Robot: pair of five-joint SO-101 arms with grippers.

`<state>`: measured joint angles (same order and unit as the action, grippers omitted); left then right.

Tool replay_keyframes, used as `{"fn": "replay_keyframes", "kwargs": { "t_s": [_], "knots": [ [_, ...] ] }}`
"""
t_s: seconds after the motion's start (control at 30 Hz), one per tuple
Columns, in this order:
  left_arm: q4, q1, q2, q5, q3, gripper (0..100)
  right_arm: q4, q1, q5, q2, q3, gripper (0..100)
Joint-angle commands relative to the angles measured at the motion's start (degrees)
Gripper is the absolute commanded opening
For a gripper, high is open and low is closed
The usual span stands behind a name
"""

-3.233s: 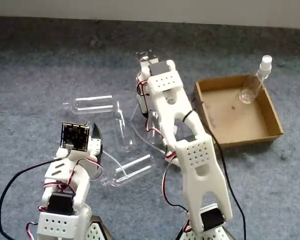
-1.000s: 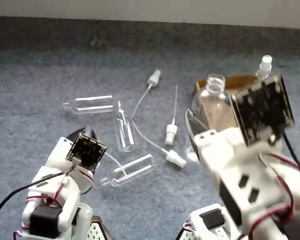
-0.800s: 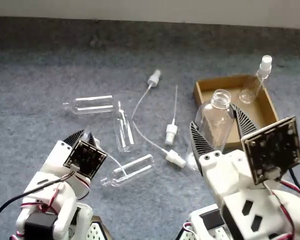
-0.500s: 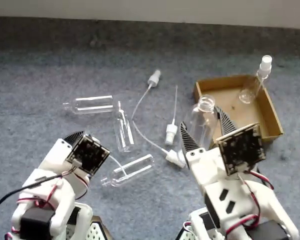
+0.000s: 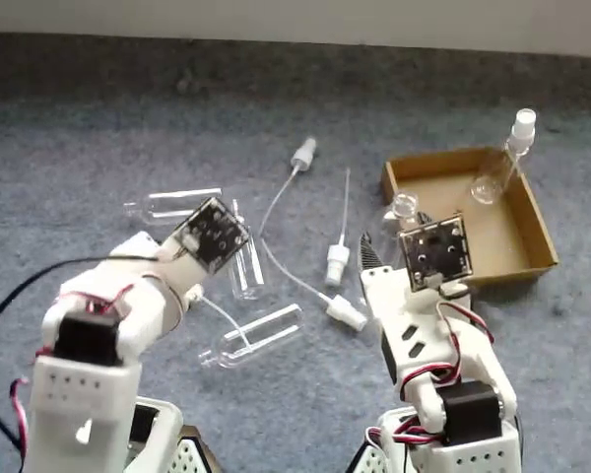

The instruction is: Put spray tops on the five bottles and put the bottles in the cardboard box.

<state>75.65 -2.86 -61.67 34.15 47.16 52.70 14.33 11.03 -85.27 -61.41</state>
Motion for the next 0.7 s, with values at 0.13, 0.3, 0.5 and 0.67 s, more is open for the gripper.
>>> {"fn": "replay_keyframes", "kwargs": {
  "t_s": [0.13, 0.3, 0.5, 0.67],
  "knots": [
    [0.4, 0.3, 19.6, -12.5, -7.1, 1, -7.5, -1.0, -4.1, -8.9, -8.9, 12.2],
    [0.5, 3.3, 30.5, -27.3, -12.2, 11, -8.2, -1.0, -4.1, -15.3, -15.1, 12.2],
    [0.4, 7.3, 42.6, -50.5, -19.6, 15, -8.2, -1.0, -4.1, -17.3, -17.9, 12.2],
    [0.5, 10.6, 53.2, -62.6, -25.4, 15, -8.2, -1.0, -4.1, -17.3, -18.0, 12.2]
  ]
}}
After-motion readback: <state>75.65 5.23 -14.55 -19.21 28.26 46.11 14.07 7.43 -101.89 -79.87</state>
